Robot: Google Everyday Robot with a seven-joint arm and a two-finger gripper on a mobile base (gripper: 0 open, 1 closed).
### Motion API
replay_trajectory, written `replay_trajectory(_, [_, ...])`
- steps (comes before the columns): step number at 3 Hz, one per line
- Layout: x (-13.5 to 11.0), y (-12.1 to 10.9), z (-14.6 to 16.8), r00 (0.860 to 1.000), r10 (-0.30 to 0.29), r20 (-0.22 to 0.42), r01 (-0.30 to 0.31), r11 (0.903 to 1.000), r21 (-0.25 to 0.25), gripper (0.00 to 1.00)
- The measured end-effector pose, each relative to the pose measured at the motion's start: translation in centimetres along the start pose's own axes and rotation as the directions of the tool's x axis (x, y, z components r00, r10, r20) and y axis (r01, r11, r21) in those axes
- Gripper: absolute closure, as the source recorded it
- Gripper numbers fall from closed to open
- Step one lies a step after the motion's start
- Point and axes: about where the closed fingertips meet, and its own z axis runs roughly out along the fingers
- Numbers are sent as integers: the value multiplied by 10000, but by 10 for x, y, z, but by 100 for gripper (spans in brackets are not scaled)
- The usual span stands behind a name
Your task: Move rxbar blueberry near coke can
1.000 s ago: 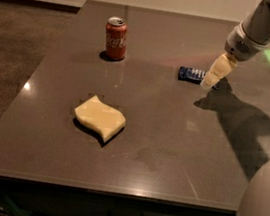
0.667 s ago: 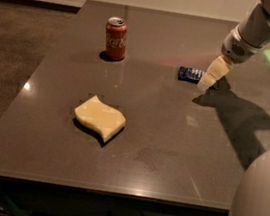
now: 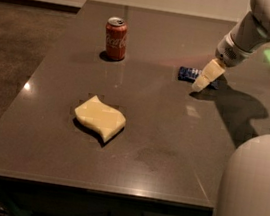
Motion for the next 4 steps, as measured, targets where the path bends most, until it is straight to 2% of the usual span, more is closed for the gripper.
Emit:
replay_trajectory(1, [1,-4,8,10000,39,26,-39,10000,-82,0])
replay_trajectory(2, [1,-4,12,9999,40,105,-38,9998,-214,18])
replay_trajectory(4, [-5,-1,3,9989,-10,469,28,9993,-378,65])
